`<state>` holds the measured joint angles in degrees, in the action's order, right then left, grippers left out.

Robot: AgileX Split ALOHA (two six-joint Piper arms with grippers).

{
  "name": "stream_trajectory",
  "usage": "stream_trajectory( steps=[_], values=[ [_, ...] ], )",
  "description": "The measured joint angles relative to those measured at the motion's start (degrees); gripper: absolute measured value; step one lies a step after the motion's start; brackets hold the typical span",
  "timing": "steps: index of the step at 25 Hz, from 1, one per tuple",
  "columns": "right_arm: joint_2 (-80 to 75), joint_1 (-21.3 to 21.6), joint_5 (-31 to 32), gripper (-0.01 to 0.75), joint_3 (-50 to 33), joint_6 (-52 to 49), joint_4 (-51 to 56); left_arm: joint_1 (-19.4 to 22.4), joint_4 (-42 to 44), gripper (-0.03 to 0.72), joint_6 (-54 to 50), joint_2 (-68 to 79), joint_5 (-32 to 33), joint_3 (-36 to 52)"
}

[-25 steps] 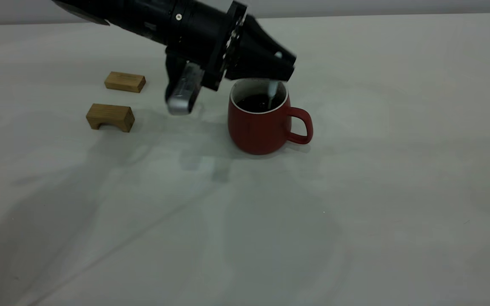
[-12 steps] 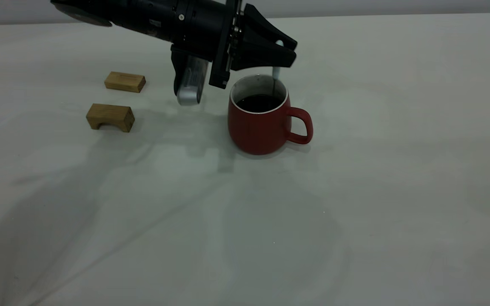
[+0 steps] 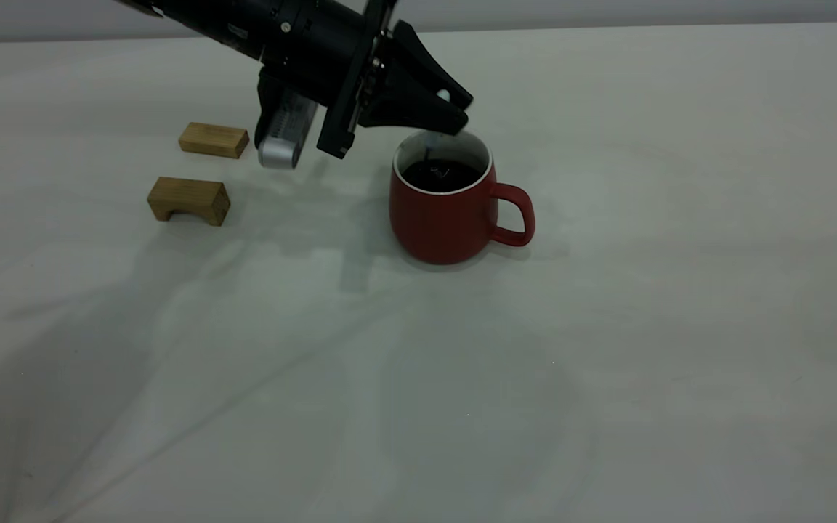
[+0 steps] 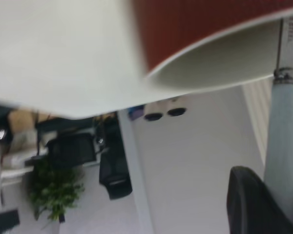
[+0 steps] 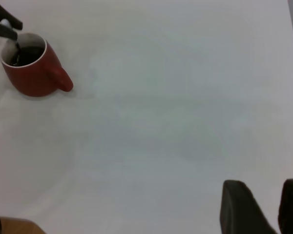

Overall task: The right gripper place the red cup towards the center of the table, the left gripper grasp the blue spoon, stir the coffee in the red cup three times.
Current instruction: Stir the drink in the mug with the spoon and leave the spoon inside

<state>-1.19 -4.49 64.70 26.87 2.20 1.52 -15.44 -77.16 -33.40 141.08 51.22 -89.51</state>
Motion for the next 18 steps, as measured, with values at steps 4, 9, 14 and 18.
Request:
stream_trajectory(
  steps=[4, 9, 14, 18],
  values=[
    [0.0, 0.0, 0.0, 0.237, 0.0, 0.0, 0.0, -0.4, -4.9, 0.159, 3.3, 1.1, 0.1, 0.0],
    [0.0, 0.0, 0.0, 0.237, 0.0, 0.0, 0.0, -1.5, -7.2, 0.159, 0.8, 2.0, 2.7, 0.0],
    [0.0, 0.0, 0.0, 0.237, 0.0, 0.0, 0.0, -1.7, -6.1, 0.159, -3.6, 2.0, 3.9, 0.0],
    [0.0, 0.0, 0.0, 0.237, 0.0, 0.0, 0.0, -1.7, -4.9, 0.243, -4.1, 2.0, 4.0, 0.0]
  ],
)
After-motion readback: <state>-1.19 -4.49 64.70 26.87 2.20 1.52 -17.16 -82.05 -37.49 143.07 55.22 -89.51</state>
